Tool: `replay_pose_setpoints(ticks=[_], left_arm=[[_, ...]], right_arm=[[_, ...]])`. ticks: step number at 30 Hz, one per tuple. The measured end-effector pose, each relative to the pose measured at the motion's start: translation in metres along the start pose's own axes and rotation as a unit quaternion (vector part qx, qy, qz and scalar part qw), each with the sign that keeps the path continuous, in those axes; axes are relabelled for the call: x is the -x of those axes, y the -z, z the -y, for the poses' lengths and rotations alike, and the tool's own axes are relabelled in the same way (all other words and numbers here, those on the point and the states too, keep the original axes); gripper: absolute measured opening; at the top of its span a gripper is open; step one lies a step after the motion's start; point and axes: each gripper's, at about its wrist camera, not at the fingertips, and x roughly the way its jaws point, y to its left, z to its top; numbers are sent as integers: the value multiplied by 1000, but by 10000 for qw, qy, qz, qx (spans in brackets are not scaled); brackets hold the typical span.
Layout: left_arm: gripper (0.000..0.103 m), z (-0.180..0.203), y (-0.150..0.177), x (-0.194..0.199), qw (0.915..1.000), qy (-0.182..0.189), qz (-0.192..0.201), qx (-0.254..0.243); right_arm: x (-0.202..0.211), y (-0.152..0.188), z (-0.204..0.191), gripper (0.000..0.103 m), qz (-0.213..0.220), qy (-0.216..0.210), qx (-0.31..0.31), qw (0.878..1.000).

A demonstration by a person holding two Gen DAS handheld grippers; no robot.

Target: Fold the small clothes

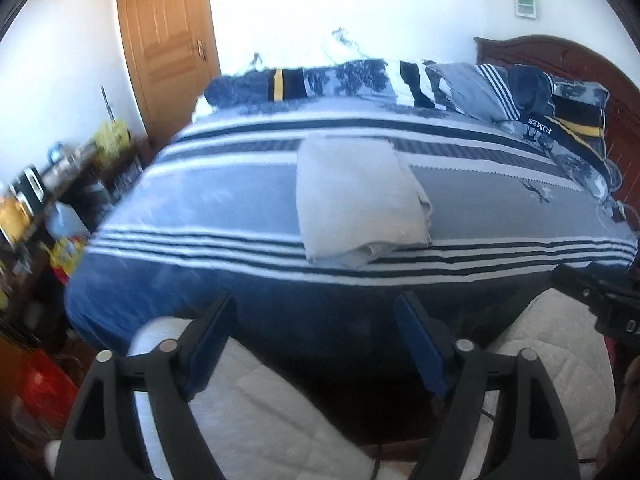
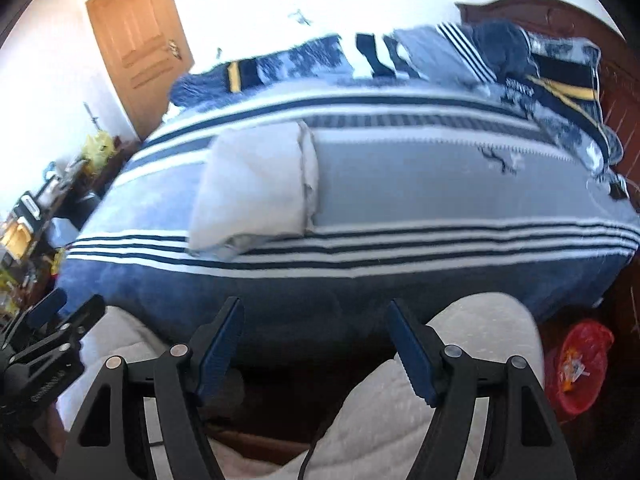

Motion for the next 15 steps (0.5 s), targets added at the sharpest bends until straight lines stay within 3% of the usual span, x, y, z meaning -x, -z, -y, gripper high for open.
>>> replay_pose_setpoints(ticks=[5, 10, 15], left_arm=[[85, -6, -20, 36, 9999, -4, -23, 140], [86, -12, -28, 60, 9994, 20, -27, 337], [86, -9, -30, 80, 9993, -61, 173, 328]], right_arm=[[46, -14, -9, 77, 186, 191, 68, 9996], [72, -22, -17, 78, 183, -120, 2, 9998], [96, -24, -32, 78, 393, -132, 93, 9991]])
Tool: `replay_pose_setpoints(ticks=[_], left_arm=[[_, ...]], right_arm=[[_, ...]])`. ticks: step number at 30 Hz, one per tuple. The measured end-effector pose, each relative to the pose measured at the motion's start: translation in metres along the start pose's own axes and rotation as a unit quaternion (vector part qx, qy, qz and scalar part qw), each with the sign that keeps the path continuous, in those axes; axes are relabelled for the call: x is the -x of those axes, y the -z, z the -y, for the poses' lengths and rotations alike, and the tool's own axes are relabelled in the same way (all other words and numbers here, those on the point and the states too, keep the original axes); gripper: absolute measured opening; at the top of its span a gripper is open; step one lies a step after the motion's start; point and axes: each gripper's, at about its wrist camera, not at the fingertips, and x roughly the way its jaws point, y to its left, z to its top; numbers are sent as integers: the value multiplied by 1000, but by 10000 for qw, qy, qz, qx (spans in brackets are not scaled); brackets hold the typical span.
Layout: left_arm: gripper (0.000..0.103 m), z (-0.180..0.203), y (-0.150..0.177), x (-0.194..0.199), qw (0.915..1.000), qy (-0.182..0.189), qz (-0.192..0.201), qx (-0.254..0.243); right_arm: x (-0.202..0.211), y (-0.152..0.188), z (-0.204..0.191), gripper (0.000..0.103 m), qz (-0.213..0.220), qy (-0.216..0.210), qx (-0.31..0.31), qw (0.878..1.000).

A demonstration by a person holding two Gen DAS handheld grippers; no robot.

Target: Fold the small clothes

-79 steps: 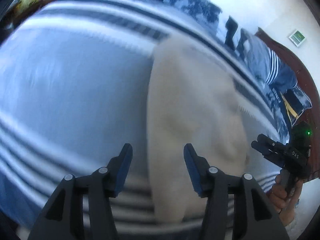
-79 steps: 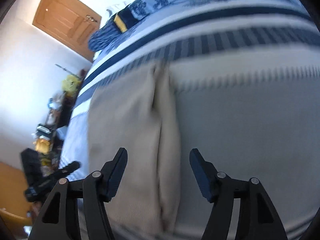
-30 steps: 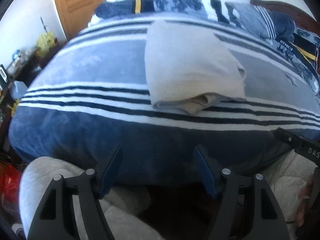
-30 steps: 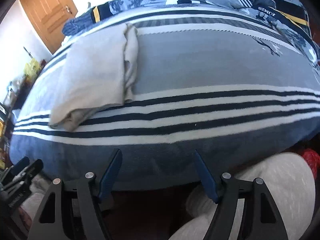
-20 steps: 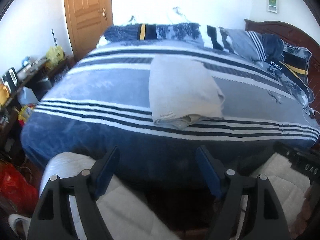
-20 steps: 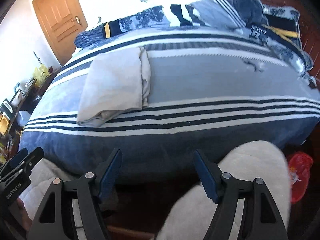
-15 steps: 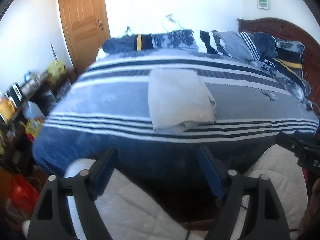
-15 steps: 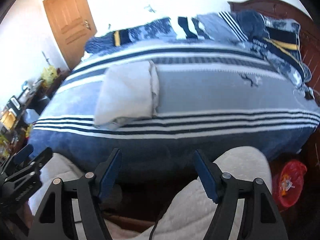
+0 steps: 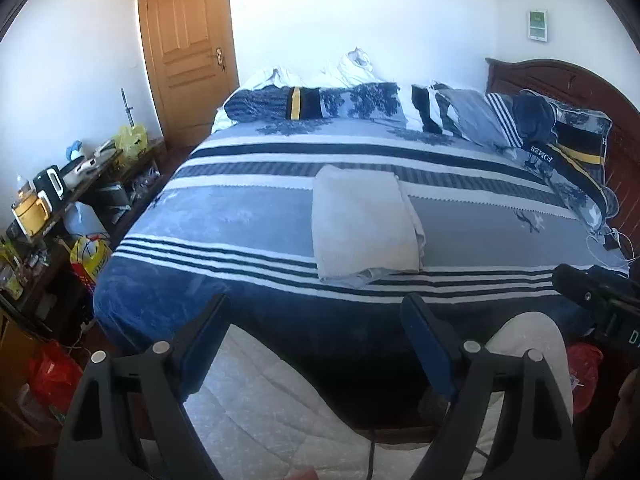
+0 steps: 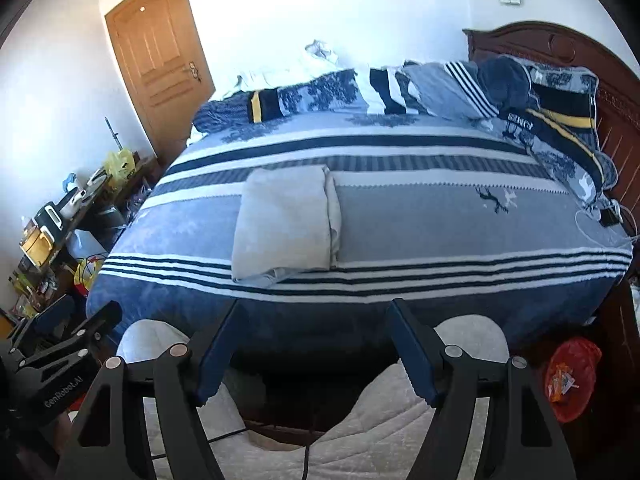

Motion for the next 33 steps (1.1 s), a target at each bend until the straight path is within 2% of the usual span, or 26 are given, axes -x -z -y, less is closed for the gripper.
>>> replay_pose_setpoints(ticks=[5, 9, 14, 33], left_arm=[[86, -1, -5, 9, 9999, 122, 34, 81], [86, 4, -8, 19, 9999, 43, 115, 9], [87, 8, -10, 26, 9998, 37, 207, -5], [88, 15, -8, 26, 9999, -7, 168, -31]], right_arm=[[19, -5, -8, 79, 212, 71, 131, 9997], [28, -7, -11, 80, 313, 76, 157, 9994], [26, -7, -9, 80, 260, 60, 82, 9996], [28, -7, -10, 80, 328, 176, 132, 9992]])
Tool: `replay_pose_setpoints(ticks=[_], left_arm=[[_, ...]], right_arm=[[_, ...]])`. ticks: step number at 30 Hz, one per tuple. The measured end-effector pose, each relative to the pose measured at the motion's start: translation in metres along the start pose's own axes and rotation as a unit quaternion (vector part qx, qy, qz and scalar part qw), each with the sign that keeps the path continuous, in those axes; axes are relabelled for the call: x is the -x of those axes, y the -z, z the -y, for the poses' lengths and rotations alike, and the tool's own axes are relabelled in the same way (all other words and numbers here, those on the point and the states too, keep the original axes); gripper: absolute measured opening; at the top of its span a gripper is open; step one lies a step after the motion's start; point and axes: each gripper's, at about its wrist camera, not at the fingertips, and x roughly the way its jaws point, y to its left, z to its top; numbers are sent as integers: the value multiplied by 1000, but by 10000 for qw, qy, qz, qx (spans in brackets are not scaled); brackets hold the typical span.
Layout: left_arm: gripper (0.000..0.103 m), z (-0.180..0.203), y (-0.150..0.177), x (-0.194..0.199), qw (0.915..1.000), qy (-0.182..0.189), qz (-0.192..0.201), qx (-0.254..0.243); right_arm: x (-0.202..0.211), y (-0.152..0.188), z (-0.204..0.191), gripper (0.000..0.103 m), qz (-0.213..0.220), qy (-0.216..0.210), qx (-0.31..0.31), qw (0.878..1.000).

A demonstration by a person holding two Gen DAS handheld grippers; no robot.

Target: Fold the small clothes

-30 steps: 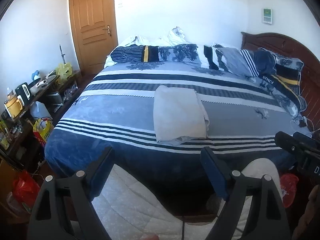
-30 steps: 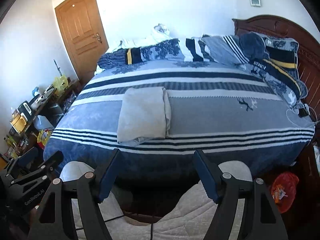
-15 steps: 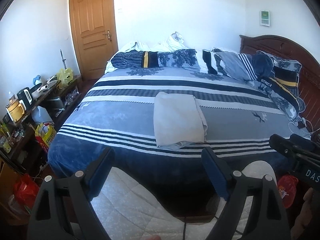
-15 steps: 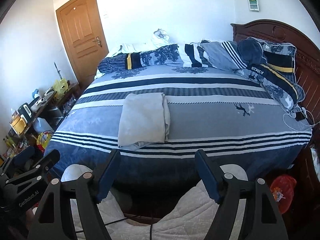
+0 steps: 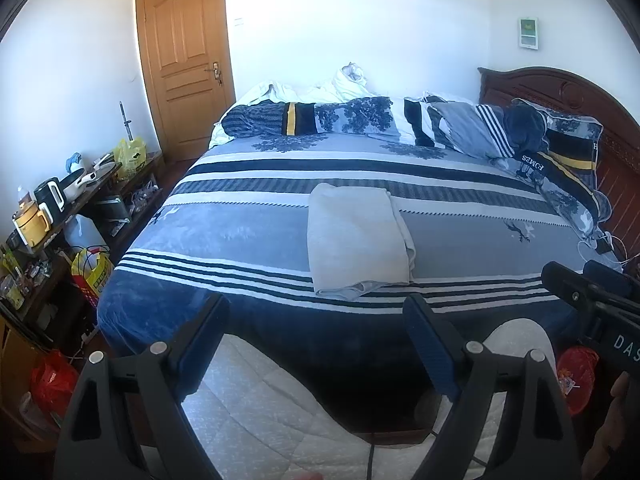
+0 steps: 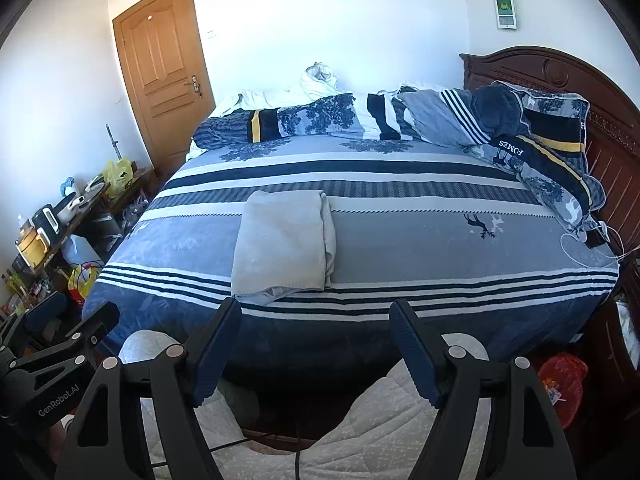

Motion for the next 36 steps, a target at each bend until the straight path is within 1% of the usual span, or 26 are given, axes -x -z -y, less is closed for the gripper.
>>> replay_pose_setpoints(ticks=[10, 19, 36], left_arm=[[88, 4, 1, 0, 10000, 16, 6, -4], [88, -7, -3, -9, 9999, 127, -6, -44], [88, -9, -2, -8, 9998, 163, -1, -118]], right_arm=[[0, 1, -3, 80, 21, 39, 42, 10000], [0, -1, -3, 80, 31, 66, 92, 9999], [-1, -4, 1, 80, 36, 91, 112, 9999]])
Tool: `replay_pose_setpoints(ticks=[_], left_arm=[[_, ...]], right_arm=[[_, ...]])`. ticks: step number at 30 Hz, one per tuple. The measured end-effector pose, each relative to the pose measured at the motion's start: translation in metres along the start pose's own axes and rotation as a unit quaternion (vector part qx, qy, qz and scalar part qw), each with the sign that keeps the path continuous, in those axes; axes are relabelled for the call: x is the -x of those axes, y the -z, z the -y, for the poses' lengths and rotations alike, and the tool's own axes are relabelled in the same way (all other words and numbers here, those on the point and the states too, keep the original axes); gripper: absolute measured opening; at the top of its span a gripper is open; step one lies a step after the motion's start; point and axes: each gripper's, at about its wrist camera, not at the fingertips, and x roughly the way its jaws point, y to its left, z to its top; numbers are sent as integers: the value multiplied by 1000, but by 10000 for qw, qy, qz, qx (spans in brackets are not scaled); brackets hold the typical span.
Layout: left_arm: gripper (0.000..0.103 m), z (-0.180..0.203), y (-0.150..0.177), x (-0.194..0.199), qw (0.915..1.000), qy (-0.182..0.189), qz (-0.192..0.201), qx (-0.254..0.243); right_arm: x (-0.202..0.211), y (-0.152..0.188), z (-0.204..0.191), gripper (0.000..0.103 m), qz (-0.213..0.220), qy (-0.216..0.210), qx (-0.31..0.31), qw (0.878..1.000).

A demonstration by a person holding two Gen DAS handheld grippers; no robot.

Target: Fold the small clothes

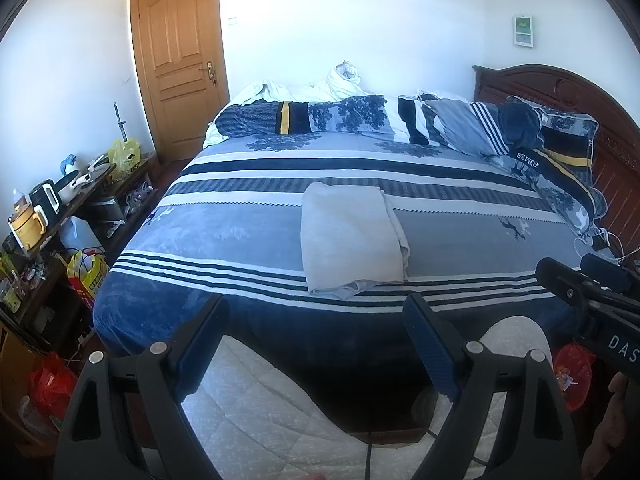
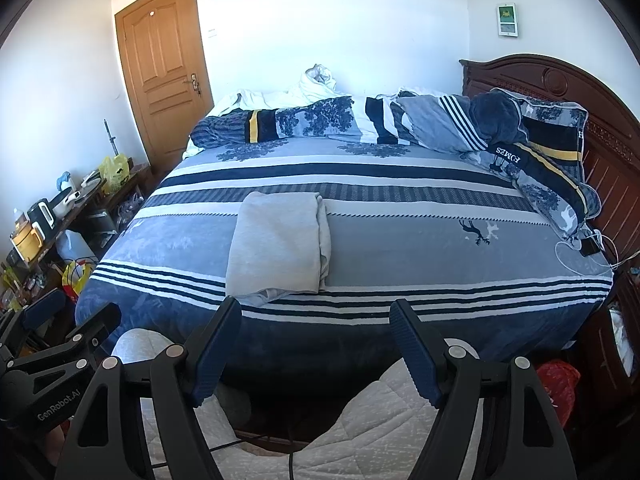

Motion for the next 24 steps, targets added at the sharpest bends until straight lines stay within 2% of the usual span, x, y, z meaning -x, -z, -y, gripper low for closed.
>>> replay_pose_setpoints(ticks=[18, 24], left_arm=[[88, -7, 0, -7, 9999, 15, -99, -14], [88, -9, 2, -24, 9995, -52, -316, -48]], right_arm=[[-3, 1, 6, 80, 3, 5, 5, 10000], [-16, 2, 9, 80, -95, -20, 18, 10000]])
